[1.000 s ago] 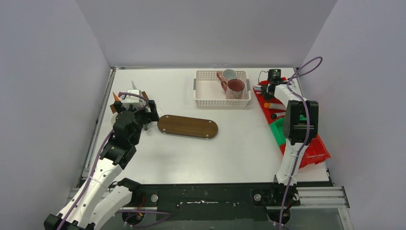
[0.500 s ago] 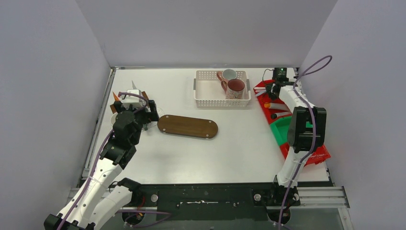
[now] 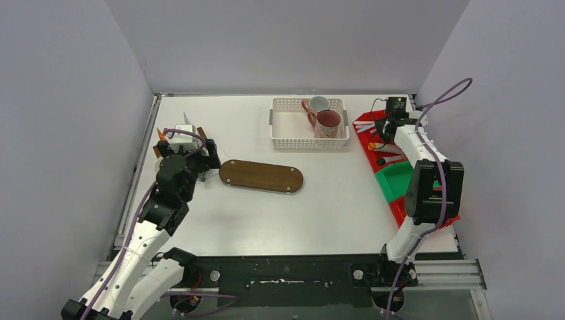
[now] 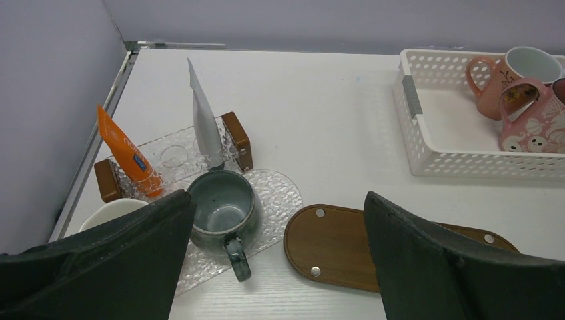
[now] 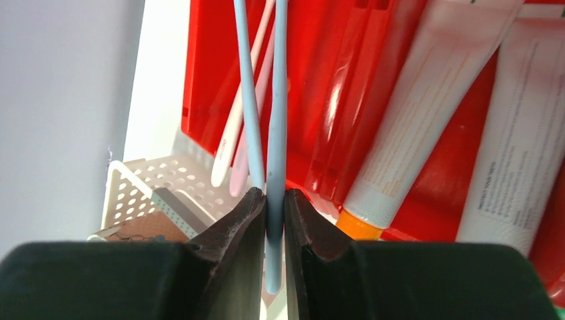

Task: Prepare toiletry sets of a toothbrush and toothpaste on the tray
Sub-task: Pick up the toothbrush from the storage box.

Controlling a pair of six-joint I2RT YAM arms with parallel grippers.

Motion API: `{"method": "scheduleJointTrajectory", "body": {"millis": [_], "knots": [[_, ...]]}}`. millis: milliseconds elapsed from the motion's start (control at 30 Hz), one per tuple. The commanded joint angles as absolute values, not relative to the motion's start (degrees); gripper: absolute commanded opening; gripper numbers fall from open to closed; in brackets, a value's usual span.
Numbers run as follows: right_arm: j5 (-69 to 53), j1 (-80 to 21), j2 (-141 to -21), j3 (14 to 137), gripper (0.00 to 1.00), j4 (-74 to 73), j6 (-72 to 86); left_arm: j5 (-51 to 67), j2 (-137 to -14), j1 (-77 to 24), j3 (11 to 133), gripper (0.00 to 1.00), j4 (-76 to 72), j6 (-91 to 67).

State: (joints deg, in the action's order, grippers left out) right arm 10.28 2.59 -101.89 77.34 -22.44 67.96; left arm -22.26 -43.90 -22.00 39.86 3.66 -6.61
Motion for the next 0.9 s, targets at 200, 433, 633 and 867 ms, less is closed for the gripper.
{"method": "scheduleJointTrajectory", "body": {"millis": [200,433,633,867], "knots": [[14.2,4.3,-106.8,81.4,0.11,-25.9,59.9,-21.6,-43.5,-21.3,39.8,0.96,1.1,-6.6],[14.2,4.0,-106.9,81.1,0.08,-27.8,54.3,-21.4,-43.7,-21.1,39.9,0.96,1.1,-6.7],[17.5,3.9,-104.9,80.2,0.05,-28.5,49.9,-21.3,-43.4,-21.1,39.9,0.96,1.1,-6.7],[23.7,3.6,-101.9,79.7,0.06,-30.7,47.1,-21.2,-43.2,-21.0,39.9,0.96,1.1,-6.7]]}}
